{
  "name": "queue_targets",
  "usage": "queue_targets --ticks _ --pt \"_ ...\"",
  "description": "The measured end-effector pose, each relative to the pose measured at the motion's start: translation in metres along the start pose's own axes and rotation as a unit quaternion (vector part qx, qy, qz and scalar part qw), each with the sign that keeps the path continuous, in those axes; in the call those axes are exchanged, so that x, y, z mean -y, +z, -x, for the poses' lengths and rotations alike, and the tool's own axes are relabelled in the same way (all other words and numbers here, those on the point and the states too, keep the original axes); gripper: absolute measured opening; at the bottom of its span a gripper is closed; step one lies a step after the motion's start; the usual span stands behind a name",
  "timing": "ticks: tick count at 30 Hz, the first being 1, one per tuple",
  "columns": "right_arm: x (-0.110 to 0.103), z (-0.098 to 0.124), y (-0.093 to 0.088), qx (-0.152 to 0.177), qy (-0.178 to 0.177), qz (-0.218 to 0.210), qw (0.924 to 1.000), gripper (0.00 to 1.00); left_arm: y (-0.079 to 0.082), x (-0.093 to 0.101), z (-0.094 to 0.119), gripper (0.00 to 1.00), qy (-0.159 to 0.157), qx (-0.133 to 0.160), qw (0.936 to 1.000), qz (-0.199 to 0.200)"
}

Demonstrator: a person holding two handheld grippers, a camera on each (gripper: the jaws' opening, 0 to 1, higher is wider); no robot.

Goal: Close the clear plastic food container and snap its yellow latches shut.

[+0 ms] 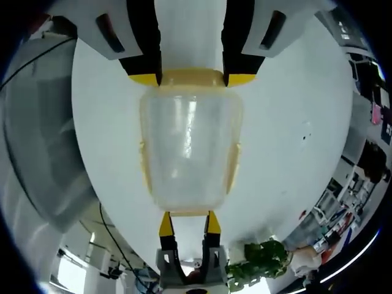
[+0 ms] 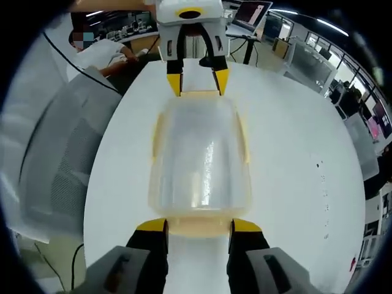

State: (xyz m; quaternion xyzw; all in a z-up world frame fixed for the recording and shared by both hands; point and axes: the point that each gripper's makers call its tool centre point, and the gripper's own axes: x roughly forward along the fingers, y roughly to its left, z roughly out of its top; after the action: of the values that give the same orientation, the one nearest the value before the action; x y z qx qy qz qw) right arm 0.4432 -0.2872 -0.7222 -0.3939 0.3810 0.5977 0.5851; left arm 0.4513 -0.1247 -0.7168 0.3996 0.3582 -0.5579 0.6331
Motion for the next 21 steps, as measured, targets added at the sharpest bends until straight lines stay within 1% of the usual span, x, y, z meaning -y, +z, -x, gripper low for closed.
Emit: queue_targets --ticks 7,21 --pt "0.0 -0.004 -0.005 0.001 0.006 -0.007 1.0 0.35 0.001 0.0 -0.005 0.37 -0.006 0.002 1.0 0.002" --pt "0.0 -0.018 -0.011 -0.002 0.022 -0.014 0.9997 0.35 -0.005 0.0 -0.018 0.37 -0.018 -0.002 0.9998 0.005"
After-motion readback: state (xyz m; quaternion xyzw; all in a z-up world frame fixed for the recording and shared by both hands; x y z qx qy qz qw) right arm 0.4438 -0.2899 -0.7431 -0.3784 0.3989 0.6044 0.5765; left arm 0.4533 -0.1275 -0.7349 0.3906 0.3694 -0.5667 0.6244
